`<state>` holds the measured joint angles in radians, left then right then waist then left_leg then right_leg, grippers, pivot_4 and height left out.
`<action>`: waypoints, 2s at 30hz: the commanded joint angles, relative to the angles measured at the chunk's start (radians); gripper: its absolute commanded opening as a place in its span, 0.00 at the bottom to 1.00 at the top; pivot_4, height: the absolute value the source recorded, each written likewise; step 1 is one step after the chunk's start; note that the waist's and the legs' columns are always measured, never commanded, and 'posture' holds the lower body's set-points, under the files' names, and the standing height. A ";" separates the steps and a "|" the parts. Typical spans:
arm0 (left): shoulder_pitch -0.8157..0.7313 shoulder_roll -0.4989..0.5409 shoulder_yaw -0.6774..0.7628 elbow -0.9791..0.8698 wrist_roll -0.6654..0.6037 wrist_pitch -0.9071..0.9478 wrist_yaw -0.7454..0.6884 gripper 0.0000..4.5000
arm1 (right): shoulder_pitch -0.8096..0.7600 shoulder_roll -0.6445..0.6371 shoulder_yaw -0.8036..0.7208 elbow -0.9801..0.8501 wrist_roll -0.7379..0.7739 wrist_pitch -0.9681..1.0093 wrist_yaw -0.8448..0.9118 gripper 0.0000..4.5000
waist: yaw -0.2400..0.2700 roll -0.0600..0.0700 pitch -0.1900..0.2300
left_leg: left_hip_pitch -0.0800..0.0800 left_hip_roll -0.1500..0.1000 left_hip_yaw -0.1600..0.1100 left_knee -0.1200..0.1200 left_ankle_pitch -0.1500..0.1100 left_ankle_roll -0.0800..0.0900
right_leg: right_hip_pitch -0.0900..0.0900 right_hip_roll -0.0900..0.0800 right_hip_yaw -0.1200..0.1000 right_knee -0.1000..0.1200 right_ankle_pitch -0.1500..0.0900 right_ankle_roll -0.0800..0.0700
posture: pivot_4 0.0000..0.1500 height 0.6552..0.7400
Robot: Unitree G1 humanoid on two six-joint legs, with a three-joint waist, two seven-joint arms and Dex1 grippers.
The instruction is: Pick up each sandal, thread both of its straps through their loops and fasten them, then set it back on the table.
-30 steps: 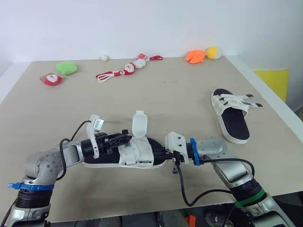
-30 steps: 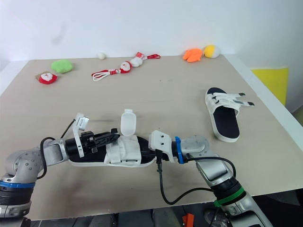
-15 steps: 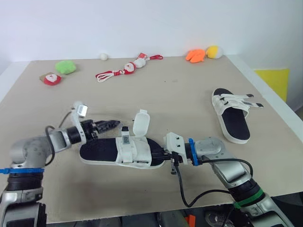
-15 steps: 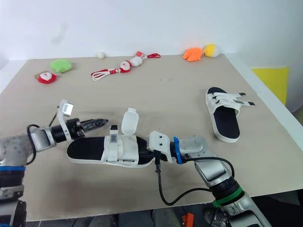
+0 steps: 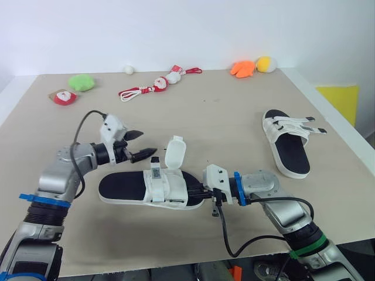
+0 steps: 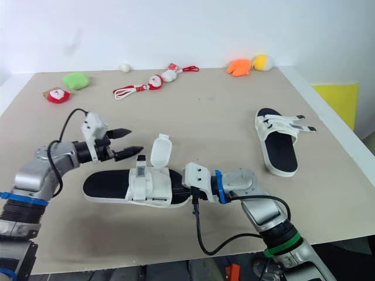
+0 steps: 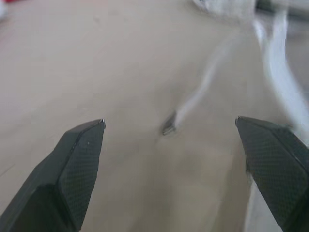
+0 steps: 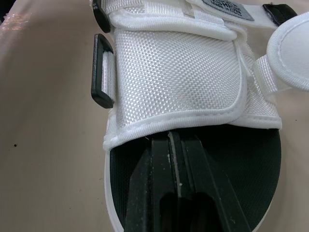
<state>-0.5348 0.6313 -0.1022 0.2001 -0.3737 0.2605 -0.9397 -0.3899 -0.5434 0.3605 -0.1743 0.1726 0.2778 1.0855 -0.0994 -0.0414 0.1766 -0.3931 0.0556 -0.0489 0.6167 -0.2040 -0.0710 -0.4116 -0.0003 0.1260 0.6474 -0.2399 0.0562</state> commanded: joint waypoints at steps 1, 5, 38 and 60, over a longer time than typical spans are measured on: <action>-0.062 -0.032 -0.054 0.092 0.122 -0.182 -0.043 0.99 | 0.011 -0.004 0.026 0.020 -0.031 0.012 -0.007 0.00 | 0.001 0.000 0.000 | 0.000 0.000 0.000 0.000 0.000 0.000 | 0.000 0.000 0.000 0.000 0.000 0.000 | 1.00 1.00; -0.152 -0.097 -0.090 0.276 0.236 -0.357 -0.020 0.99 | 0.014 -0.009 0.018 0.012 -0.029 0.014 -0.011 0.00 | 0.002 0.000 0.000 | 0.000 0.000 0.000 0.001 0.000 0.000 | 0.000 0.000 0.000 0.000 0.000 0.001 | 1.00 1.00; -0.532 -0.079 -0.078 0.569 0.950 -1.612 0.616 0.00 | 0.020 -0.011 0.020 0.010 -0.036 0.011 -0.030 0.00 | 0.003 0.000 0.000 | -0.001 0.000 -0.002 0.001 0.000 0.001 | 0.001 0.001 0.000 0.000 0.004 0.008 | 1.00 1.00; -0.261 -0.078 -0.017 0.154 1.057 -1.873 0.835 0.99 | -0.002 -0.012 0.036 0.036 -0.045 -0.005 -0.002 0.00 | 0.005 0.000 0.000 | 0.002 0.000 0.000 0.003 0.001 0.002 | 0.004 0.001 0.002 0.001 0.007 0.012 | 1.00 1.00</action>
<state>-0.7965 0.5561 -0.1247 0.3827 0.7245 -1.6136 -0.1182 -0.4000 -0.5481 0.3691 -0.1642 0.1571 0.2619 1.0780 -0.0942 -0.0409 0.1765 -0.3913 0.0561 -0.0485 0.6197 -0.2029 -0.0683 -0.4075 0.0002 0.1276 0.6486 -0.2332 0.0681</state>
